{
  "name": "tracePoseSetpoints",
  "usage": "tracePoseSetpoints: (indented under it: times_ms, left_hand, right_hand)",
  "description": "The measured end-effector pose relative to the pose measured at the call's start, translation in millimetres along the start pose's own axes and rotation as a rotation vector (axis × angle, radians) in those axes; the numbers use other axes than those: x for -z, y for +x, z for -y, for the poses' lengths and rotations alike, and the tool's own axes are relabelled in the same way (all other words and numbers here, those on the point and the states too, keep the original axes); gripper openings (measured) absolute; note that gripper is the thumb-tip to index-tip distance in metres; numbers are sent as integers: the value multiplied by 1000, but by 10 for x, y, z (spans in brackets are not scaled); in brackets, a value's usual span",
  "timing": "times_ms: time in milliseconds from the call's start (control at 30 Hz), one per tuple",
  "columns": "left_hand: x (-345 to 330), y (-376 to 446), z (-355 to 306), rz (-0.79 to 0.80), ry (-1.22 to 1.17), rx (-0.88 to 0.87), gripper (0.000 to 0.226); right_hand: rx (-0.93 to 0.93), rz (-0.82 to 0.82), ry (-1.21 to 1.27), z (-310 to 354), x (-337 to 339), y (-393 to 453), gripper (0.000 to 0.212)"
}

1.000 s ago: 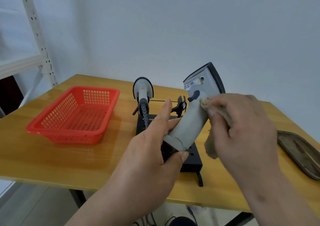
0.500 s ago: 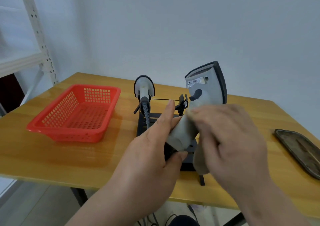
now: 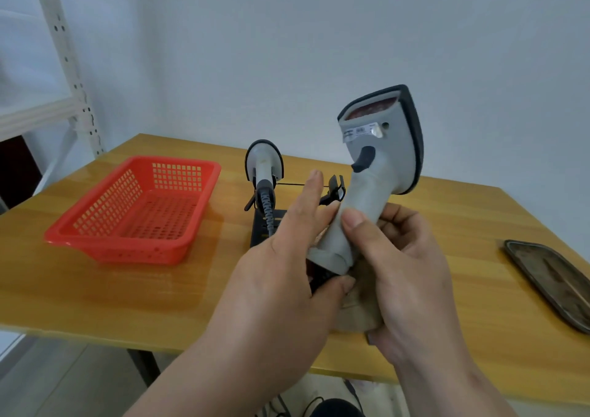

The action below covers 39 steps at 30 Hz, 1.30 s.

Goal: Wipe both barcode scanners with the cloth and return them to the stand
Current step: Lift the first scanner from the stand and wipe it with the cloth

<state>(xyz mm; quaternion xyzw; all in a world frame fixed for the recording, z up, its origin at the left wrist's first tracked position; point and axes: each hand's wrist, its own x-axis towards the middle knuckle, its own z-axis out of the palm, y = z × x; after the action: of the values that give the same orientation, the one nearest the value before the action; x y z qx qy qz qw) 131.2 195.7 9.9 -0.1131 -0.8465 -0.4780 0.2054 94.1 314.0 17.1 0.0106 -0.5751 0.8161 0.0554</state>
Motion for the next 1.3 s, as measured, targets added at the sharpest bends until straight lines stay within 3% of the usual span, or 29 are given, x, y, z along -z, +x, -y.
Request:
tracePoseSetpoints:
  times_ms: [100, 167, 233, 400, 467, 567, 700, 833, 1000, 1133, 1300]
  left_hand:
    - [39, 2, 2, 77, -517, 243, 98]
    - [67, 19, -10, 85, -883, 406, 65]
    - [72, 25, -33, 81, -1084, 554, 35]
    - [60, 40, -8, 142, -1183, 652, 30]
    - [75, 49, 12, 220, -1238, 673, 41]
    - [92, 61, 72, 308, -1292, 718, 35]
    - [109, 57, 172, 394, -1313, 788, 30]
    - [118, 56, 228, 454, -1385, 832, 40]
    - [117, 72, 254, 467, -1323, 784, 32]
    - [93, 80, 242, 396, -1216, 716, 32]
    - [59, 66, 259, 340, -1127, 639, 26]
  right_hand:
    - [32, -19, -2, -17, 28, 18, 54]
    - [61, -21, -4, -23, 32, 14, 54]
    - [83, 1, 0, -38, 34, 0, 53]
    - [180, 31, -16, -68, 53, 4, 48]
    - [196, 51, -36, -58, 57, -3, 54]
    - [177, 58, -86, -67, 85, 5, 61]
    - [136, 42, -225, -94, 150, 81, 64]
    - [160, 3, -375, -92, 156, 106, 67]
    - [211, -77, -436, -103, 206, 62, 29]
    - [450, -123, -508, -129, 233, 32, 35]
    - [907, 97, -833, -225, 240, -53, 29]
